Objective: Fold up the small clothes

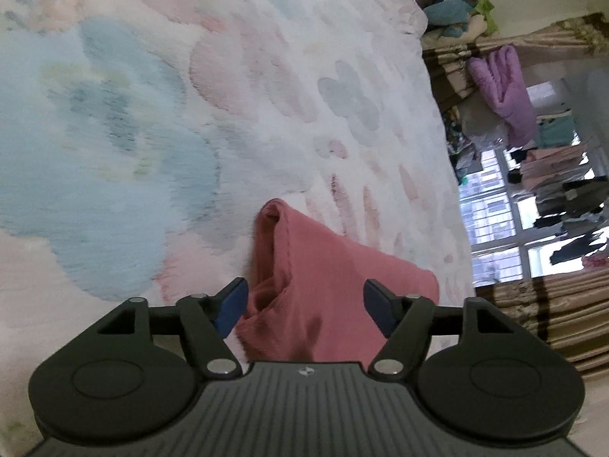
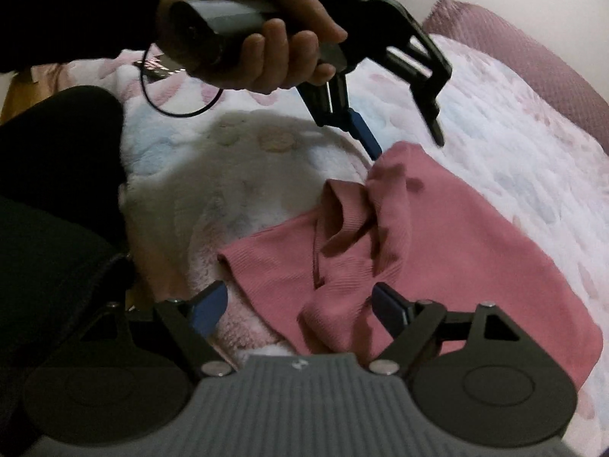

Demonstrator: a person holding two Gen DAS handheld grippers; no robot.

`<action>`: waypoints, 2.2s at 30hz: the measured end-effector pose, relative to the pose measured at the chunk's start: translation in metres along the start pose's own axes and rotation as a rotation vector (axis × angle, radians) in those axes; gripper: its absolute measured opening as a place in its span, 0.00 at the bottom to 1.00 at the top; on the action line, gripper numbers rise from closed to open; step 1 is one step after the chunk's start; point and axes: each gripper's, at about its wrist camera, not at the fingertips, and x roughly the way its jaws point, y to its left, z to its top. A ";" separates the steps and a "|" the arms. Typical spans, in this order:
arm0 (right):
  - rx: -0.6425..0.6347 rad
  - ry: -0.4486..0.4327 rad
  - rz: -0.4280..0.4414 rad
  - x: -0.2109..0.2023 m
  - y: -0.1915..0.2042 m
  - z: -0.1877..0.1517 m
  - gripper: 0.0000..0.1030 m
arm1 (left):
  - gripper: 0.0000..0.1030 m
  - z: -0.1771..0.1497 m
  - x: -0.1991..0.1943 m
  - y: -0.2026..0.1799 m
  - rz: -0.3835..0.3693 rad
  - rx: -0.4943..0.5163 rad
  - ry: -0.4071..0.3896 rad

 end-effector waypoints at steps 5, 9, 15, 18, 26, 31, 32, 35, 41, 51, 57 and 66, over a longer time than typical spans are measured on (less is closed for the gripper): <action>0.015 0.033 0.000 0.019 0.008 0.004 0.76 | 0.80 0.007 0.009 0.002 0.005 0.007 0.033; 0.041 0.031 -0.020 0.027 0.008 0.004 0.76 | 0.80 0.011 0.013 0.002 0.008 0.013 0.038; 0.024 0.042 -0.054 0.037 0.015 0.004 0.76 | 0.79 0.012 0.017 0.004 0.012 0.025 0.042; 0.022 0.048 -0.061 0.040 0.017 0.005 0.76 | 0.80 0.012 0.018 0.005 0.020 0.027 0.044; 0.027 0.061 -0.077 0.044 0.019 0.006 0.73 | 0.79 0.014 0.021 0.006 0.024 0.025 0.041; 0.034 0.057 -0.082 0.043 0.017 0.006 0.59 | 0.80 0.019 0.023 0.014 -0.005 -0.007 0.022; 0.036 0.057 -0.085 0.043 0.016 0.006 0.56 | 0.79 0.019 0.023 0.017 -0.017 -0.025 0.018; 0.042 0.054 -0.095 0.041 0.014 0.006 0.45 | 0.79 0.020 0.021 0.020 -0.037 -0.039 0.005; 0.088 0.031 -0.099 0.033 0.002 0.006 0.23 | 0.16 0.018 0.021 0.017 -0.067 -0.031 0.011; 0.162 0.007 -0.074 0.020 -0.017 0.006 0.08 | 0.05 0.021 0.019 0.014 -0.079 -0.085 -0.030; 0.279 -0.049 -0.077 0.000 -0.045 0.008 0.08 | 0.08 0.025 0.017 -0.005 -0.037 -0.046 -0.052; 0.260 -0.056 -0.037 0.000 -0.040 0.005 0.08 | 0.68 0.019 0.016 0.036 -0.071 -0.197 -0.101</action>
